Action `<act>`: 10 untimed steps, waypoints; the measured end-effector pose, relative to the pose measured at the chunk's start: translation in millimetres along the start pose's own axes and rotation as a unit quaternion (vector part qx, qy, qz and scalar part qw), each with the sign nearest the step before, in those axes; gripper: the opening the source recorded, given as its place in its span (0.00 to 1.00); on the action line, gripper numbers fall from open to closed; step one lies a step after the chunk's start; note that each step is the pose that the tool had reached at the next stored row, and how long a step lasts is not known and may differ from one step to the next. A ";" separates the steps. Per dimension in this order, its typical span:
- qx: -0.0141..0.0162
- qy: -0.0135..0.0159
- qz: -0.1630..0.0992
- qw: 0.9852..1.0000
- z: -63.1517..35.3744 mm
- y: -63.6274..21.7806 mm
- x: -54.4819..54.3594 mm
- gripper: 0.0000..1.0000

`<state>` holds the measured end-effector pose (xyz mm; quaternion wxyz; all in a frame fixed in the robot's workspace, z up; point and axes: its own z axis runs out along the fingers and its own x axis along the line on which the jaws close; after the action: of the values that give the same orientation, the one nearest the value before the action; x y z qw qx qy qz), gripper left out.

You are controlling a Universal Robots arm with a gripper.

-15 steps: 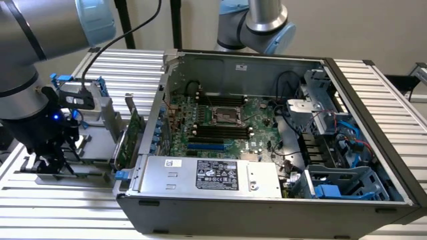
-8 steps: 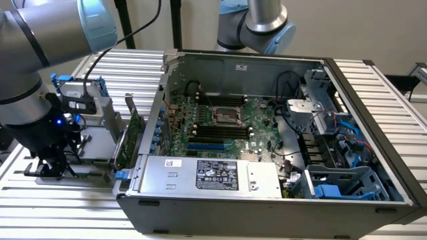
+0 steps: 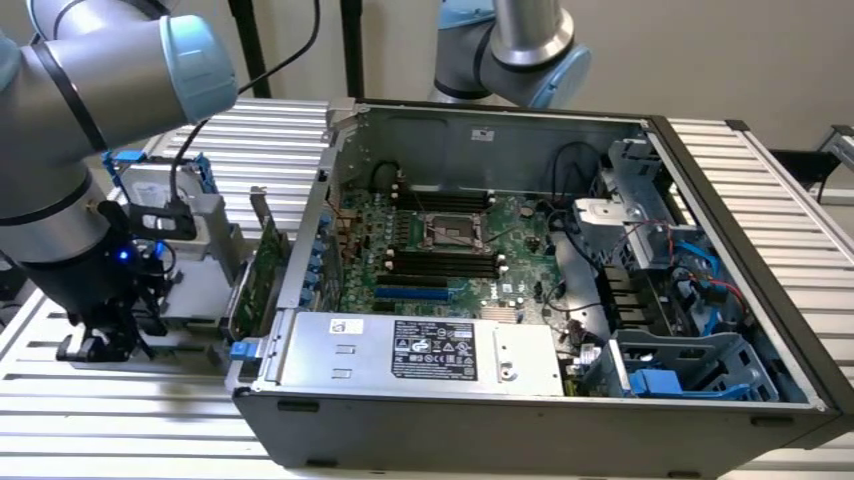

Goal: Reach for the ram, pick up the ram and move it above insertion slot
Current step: 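Pick up the ram and move it above insertion slot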

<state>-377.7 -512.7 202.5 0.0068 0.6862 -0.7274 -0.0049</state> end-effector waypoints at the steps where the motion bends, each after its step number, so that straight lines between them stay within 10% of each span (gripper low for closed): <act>1: 0.000 0.000 0.000 1.000 1.8 1.2 0.1 0.36; 10: 0.000 0.000 -0.001 1.000 8.6 0.5 -0.1 0.36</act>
<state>-378.3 -512.6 193.8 0.0068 0.6868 -0.7268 -0.0048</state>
